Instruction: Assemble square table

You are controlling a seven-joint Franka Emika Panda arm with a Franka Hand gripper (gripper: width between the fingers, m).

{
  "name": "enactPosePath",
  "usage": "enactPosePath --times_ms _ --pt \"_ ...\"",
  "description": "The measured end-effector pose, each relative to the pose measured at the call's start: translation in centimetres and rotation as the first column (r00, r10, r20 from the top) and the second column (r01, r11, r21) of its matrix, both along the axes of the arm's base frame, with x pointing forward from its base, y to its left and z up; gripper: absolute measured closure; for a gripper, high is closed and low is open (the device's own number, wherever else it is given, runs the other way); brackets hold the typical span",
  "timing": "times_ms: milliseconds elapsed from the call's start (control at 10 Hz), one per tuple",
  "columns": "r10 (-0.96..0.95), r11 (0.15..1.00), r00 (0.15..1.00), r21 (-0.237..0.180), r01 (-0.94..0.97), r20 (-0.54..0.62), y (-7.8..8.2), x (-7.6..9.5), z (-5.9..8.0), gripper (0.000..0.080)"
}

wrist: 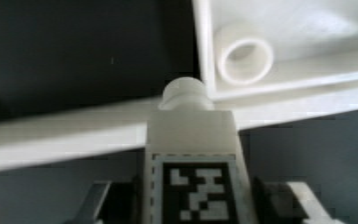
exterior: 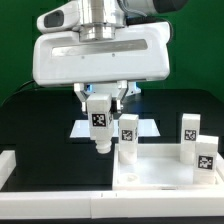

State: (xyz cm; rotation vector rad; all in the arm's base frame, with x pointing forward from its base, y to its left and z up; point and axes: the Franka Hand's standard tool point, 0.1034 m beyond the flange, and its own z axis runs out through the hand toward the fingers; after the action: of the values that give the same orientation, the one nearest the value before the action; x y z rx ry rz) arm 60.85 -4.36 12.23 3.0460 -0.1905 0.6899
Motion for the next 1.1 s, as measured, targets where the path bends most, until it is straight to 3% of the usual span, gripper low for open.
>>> enactPosePath --times_ms 200,600,800,1100 --pt "0.021 1.000 1.000 -0.003 -0.021 0.002 1.2 0.6 -1.1 0.0515" --pt "0.019 1.000 0.999 -0.010 -0.019 0.029 1.1 0.9 -1.3 0.0515" --pt "0.018 1.000 0.999 -0.007 -0.018 0.050 3.7 0.8 -2.0 0.0515" --pt "0.012 1.000 0.999 -0.015 -0.012 0.043 3.2 0.5 -3.0 0.0515"
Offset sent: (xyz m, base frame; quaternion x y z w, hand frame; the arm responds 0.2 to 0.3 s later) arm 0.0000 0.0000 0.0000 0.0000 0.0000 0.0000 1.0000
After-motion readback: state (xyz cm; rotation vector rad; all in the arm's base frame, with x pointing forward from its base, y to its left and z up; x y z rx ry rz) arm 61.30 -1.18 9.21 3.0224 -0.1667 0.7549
